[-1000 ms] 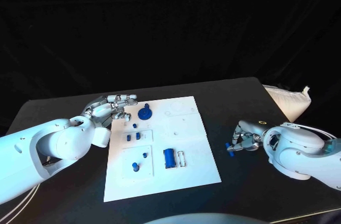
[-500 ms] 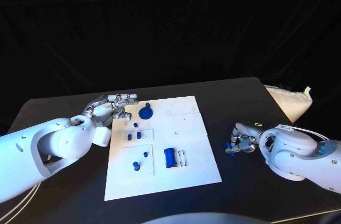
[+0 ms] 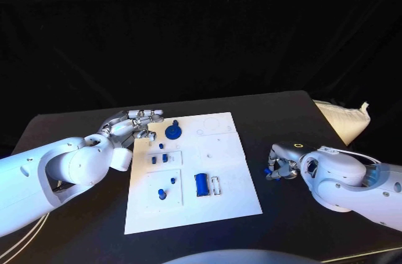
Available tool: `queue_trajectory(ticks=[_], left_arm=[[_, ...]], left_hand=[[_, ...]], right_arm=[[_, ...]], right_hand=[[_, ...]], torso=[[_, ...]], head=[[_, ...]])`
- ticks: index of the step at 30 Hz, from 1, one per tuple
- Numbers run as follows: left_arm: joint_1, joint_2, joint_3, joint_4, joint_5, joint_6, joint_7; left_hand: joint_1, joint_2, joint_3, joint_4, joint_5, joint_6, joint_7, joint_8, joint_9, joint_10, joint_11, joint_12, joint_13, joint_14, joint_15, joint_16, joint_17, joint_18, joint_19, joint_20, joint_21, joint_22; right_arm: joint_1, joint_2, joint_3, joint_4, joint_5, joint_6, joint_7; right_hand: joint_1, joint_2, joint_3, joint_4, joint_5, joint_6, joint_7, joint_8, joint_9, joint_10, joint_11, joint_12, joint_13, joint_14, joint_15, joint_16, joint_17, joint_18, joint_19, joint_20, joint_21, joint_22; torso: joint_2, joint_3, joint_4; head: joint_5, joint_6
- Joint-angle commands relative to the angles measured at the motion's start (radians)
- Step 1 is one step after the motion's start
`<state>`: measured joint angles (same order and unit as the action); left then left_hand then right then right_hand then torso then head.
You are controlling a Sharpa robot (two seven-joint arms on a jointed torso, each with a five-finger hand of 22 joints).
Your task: Assemble the parts on the task board
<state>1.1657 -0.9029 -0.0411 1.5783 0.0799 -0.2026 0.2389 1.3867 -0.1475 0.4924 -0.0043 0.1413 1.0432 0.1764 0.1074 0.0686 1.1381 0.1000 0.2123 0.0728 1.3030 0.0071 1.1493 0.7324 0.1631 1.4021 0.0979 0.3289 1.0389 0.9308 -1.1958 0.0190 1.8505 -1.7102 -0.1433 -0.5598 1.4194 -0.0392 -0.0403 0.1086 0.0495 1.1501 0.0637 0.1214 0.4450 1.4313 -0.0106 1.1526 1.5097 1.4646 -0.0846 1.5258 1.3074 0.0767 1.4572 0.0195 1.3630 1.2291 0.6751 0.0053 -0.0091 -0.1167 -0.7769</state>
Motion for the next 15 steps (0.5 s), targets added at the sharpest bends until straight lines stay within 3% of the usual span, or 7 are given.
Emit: queue_trajectory(ticks=[1, 6, 11, 15], left_arm=[[0.000, 0.000, 0.001, 0.003, 0.002, 0.016, 0.001], [0.000, -0.001, 0.001, 0.004, 0.002, 0.016, 0.001], [0.000, -0.002, 0.001, 0.004, 0.002, 0.016, 0.001], [-0.001, -0.001, 0.001, 0.003, 0.002, 0.016, 0.000]], left_hand=[[-0.008, 0.004, -0.003, -0.001, 0.001, -0.008, 0.001, 0.004, -0.001, -0.009, -0.001, 0.002, 0.000, -0.005, 0.001, -0.001, -0.002, 0.013, -0.006, -0.001, -0.004, 0.000], [-0.005, 0.005, -0.002, -0.003, 0.001, -0.008, 0.001, 0.004, -0.001, -0.009, -0.001, 0.003, 0.000, -0.005, 0.001, 0.000, -0.003, 0.013, -0.006, -0.001, -0.004, 0.000], [-0.004, 0.005, -0.002, -0.004, 0.001, -0.009, 0.001, 0.004, -0.001, -0.009, -0.001, 0.004, 0.000, -0.006, 0.001, 0.000, -0.003, 0.013, -0.006, -0.001, -0.004, 0.000], [0.000, 0.007, 0.000, -0.008, 0.002, -0.009, 0.001, 0.004, -0.001, -0.010, -0.001, 0.005, 0.000, -0.006, 0.000, 0.001, -0.004, 0.014, -0.007, -0.001, -0.003, 0.001]], right_arm=[[-0.023, 0.008, -0.018, -0.011, -0.082, 0.138, -0.017], [-0.025, 0.008, -0.018, -0.002, -0.088, 0.108, -0.019], [-0.025, -0.006, -0.016, 0.018, -0.035, 0.024, -0.020], [-0.014, -0.029, -0.012, 0.038, 0.042, -0.050, -0.020]], right_hand=[[0.134, 0.125, 0.013, 0.000, 0.004, 0.008, -0.003, 0.006, -0.167, 0.009, -0.010, -0.004, -0.215, 0.092, -0.003, 0.001, 0.199, -0.007, 0.000, -0.004, 0.004, 0.000], [0.105, 0.106, 0.057, 0.005, 0.005, 0.012, -0.003, 0.001, -0.170, 0.010, -0.010, -0.011, -0.217, 0.092, -0.002, 0.000, 0.198, -0.007, 0.000, -0.003, 0.003, 0.001], [0.093, 0.105, 0.102, 0.008, 0.019, 0.012, -0.004, -0.003, -0.172, 0.013, -0.011, -0.008, -0.214, 0.092, -0.003, 0.002, 0.201, -0.007, 0.002, -0.003, 0.005, 0.004], [0.082, 0.096, 0.160, 0.005, 0.025, 0.010, -0.001, -0.007, -0.172, 0.014, -0.009, -0.009, -0.214, 0.093, -0.002, 0.003, 0.203, -0.007, 0.002, -0.003, 0.006, 0.005]], torso=[[0.000, 0.0005, -0.0014], [0.000, 0.0009, -0.0015], [-0.001, 0.0014, -0.0020], [-0.001, -0.0003, -0.0008]], head=[[0.001, 0.001], [0.002, 0.000], [0.004, 0.000], [0.002, 0.000]])
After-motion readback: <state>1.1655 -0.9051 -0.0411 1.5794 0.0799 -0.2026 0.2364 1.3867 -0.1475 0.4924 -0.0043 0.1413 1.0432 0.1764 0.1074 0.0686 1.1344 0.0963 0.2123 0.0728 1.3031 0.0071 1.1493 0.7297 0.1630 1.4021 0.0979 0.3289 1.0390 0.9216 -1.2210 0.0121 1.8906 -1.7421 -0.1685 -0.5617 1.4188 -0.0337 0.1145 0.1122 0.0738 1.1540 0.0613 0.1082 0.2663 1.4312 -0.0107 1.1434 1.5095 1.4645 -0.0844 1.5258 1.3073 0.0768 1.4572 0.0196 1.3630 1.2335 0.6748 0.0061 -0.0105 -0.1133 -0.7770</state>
